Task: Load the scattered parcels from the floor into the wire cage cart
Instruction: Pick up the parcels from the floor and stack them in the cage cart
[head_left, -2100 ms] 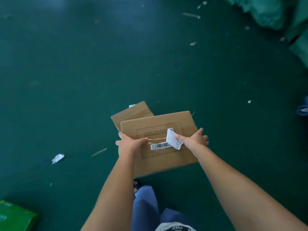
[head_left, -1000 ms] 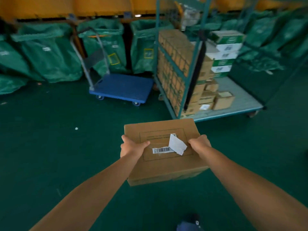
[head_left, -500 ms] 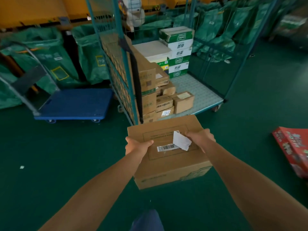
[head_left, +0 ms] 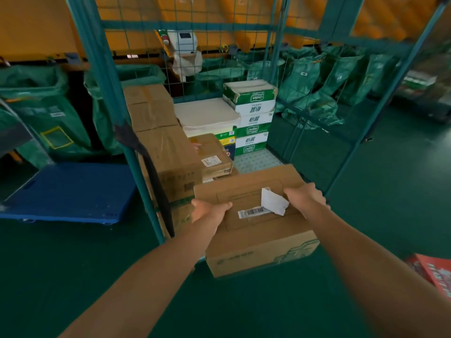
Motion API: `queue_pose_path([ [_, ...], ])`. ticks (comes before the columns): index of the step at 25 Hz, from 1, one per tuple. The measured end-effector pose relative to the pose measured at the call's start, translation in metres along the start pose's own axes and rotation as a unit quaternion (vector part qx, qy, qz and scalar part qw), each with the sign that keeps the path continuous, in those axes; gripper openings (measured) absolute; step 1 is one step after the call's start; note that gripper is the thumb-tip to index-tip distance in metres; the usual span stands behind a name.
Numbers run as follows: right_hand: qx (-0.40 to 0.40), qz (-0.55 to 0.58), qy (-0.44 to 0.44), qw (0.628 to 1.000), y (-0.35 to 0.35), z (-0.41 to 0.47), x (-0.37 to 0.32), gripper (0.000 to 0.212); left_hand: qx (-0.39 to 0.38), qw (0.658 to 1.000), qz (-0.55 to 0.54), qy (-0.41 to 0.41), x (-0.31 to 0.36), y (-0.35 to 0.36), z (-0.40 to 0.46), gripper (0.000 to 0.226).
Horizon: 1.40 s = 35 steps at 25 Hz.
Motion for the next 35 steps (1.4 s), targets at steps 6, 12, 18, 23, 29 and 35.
queue_pose_path([
  [6,0.049,-0.001,-0.074,0.996,-0.016,0.131,-0.106,0.066,0.065,0.992,-0.029,0.101,0.122,0.038,0.058,0.078],
  [12,0.061,0.009,-0.235,0.970,-0.024,0.237,-0.256,0.073,0.161,0.964,-0.178,0.110,0.217,0.072,0.106,0.089],
  [18,0.057,0.023,-0.405,0.912,0.011,0.241,-0.407,0.083,0.281,0.914,-0.280,0.086,0.272,0.031,0.160,0.091],
  [23,0.064,0.026,-0.482,0.873,0.058,0.215,-0.494,0.082,0.337,0.886,-0.312,0.067,0.289,-0.026,0.212,0.087],
  [29,0.035,-0.020,-0.550,0.834,0.084,0.198,-0.557,0.074,0.383,0.854,-0.353,0.003,0.299,-0.051,0.244,0.072],
  [35,-0.056,-0.027,-0.626,0.778,0.114,0.184,-0.607,0.081,0.471,0.810,-0.347,-0.047,0.310,-0.064,0.241,0.080],
])
Point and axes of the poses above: each hand's wrist, its own z-axis towards the middle knuckle, its own y-axis out of the palm, x = y × z, the point moved 2 cm from there along z, towards the middle knuckle, and after that the axes turned 7 degrees about x, right-handed, at the moved point
